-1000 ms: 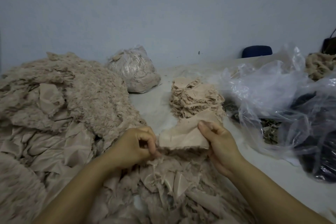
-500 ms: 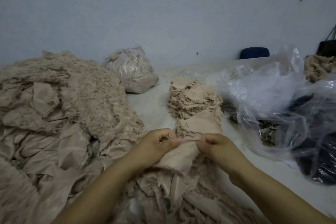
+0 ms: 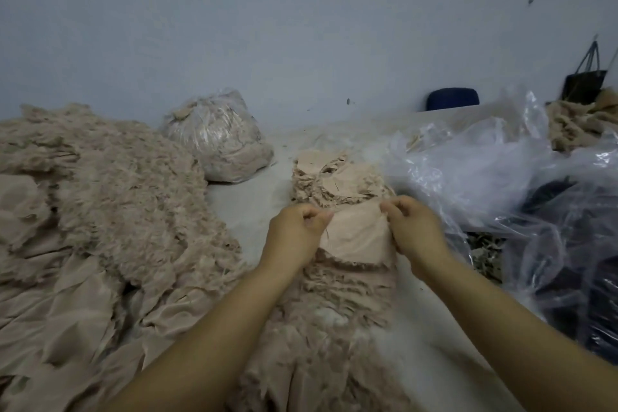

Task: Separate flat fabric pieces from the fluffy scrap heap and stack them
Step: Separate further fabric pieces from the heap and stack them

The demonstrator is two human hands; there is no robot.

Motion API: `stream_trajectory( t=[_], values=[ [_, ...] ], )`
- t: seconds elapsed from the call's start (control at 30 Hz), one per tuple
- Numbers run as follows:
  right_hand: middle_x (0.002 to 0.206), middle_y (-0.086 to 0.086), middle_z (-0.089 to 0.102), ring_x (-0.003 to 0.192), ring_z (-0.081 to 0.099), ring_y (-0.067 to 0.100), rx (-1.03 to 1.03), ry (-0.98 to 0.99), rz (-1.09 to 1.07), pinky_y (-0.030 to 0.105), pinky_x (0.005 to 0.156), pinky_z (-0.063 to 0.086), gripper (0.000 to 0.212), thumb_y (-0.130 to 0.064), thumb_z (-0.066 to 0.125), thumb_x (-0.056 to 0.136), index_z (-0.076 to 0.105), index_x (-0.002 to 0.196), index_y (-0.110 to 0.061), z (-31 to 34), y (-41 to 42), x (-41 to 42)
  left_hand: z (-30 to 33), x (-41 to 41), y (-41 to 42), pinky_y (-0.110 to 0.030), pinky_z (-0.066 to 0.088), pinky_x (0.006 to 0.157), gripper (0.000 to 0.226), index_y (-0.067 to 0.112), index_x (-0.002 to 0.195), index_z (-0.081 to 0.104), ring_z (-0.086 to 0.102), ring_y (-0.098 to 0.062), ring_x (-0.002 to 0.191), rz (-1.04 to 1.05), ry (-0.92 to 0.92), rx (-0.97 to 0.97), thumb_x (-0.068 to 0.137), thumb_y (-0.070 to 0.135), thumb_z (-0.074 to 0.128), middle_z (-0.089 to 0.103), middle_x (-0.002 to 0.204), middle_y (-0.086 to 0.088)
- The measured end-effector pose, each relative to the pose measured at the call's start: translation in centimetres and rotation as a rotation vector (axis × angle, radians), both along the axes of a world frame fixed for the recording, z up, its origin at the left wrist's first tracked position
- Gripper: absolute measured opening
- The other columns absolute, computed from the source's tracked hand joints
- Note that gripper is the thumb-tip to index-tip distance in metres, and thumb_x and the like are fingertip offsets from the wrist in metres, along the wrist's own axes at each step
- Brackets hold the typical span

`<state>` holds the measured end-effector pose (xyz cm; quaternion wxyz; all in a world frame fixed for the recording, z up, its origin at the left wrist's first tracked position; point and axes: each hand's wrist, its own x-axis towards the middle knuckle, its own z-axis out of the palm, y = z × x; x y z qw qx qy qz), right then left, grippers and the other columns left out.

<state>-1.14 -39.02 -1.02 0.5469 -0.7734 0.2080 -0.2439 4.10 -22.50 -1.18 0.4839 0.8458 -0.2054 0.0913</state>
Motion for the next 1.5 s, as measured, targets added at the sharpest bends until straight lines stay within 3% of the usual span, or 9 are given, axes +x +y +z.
stream_trajectory(
  t=[0.1,0.2,0.3,0.4,0.5,0.63,0.83,1.1,1.5],
  values=[
    [0.108,0.002,0.064,0.101,0.059,0.024,-0.199,0.142,0.025,0.035,0.089,0.046,0.023,-0.032,0.053,0.095,0.061,0.112,-0.017,0.1,-0.6,1.6,-0.8,1.0,-0.6,-0.03,0.041,0.064,0.038,0.018,0.074,0.054,0.056,-0.019,0.073,0.098,0.113,0.199,0.094,0.049,0.046,0.054,0.069,0.006],
    [0.092,-0.008,0.065,0.084,0.058,0.013,-0.323,0.12,0.145,0.028,0.074,0.044,0.015,-0.032,0.055,0.094,0.064,0.1,-0.021,-0.4,0.2,-0.9,-0.8,1.0,1.2,-0.032,0.035,0.059,0.039,0.022,0.073,0.044,0.051,-0.018,0.07,0.174,0.095,0.264,0.094,0.055,0.038,0.052,0.073,0.003],
    [0.058,-0.012,0.062,0.051,0.055,0.005,-0.234,0.375,0.565,0.019,0.048,0.044,0.014,-0.023,0.06,0.093,0.068,0.083,-0.02,-0.8,1.5,-5.3,0.1,-0.2,5.2,-0.029,0.043,0.056,0.03,0.024,0.078,0.058,0.054,-0.013,0.06,-0.153,0.182,0.217,0.087,0.053,0.056,0.058,0.068,0.003],
    [0.073,-0.005,0.067,0.053,0.063,0.01,-0.392,0.84,0.857,0.021,0.047,0.05,0.024,-0.003,0.054,0.093,0.07,0.099,-0.02,0.7,3.1,-8.4,1.1,-2.8,9.6,-0.014,0.049,0.082,0.04,0.039,0.105,0.067,0.061,0.005,0.091,-0.631,0.402,0.521,0.069,0.055,0.076,0.066,0.098,0.023],
    [0.098,-0.009,0.066,0.075,0.069,0.015,-0.751,0.77,0.787,0.024,0.057,0.057,0.028,-0.012,0.059,0.092,0.07,0.111,-0.031,2.5,5.3,-8.7,0.7,-4.4,11.4,-0.017,0.04,0.099,0.042,0.036,0.112,0.061,0.049,0.007,0.112,-0.682,0.35,0.859,0.073,0.039,0.078,0.055,0.121,0.024],
    [0.089,-0.007,0.066,0.082,0.06,0.012,-0.715,0.47,0.656,0.027,0.069,0.046,0.034,-0.059,0.07,0.074,0.068,0.089,-0.029,1.1,9.3,-8.5,0.6,-6.2,11.3,-0.025,0.042,0.068,0.007,0.006,0.085,0.06,0.052,-0.01,0.074,-0.55,0.297,0.333,0.091,0.009,0.058,0.057,0.078,-0.005],
    [0.066,0.005,0.044,0.059,0.041,0.012,-0.323,0.33,0.713,0.023,0.056,0.034,0.024,-0.017,0.073,0.084,0.053,0.072,-0.012,-0.8,8.4,-8.9,1.3,-6.9,11.8,-0.028,0.035,0.055,0.022,0.0,0.086,0.062,0.051,-0.017,0.059,-0.254,0.428,-0.145,0.097,0.001,0.043,0.055,0.068,-0.014],
    [0.09,0.009,0.071,0.084,0.067,0.025,0.159,0.082,0.815,0.035,0.075,0.054,0.034,-0.034,0.075,0.071,0.068,0.095,-0.011,0.0,9.9,-9.0,1.4,-8.2,10.3,-0.027,0.05,0.065,0.013,0.012,0.096,0.064,0.061,-0.018,0.075,-0.33,0.458,-0.283,0.089,0.002,0.058,0.068,0.083,-0.004],
    [0.04,-0.004,0.024,0.033,0.015,0.007,0.584,-0.02,0.585,0.013,0.034,0.015,0.039,-0.003,0.032,0.099,0.039,0.063,-0.013,-0.8,8.1,-8.7,1.4,-8.0,11.2,-0.019,0.048,0.048,0.017,0.012,0.071,0.059,0.056,-0.012,0.049,-0.173,0.652,-0.445,0.087,0.015,0.063,0.061,0.058,-0.002]
  ],
)
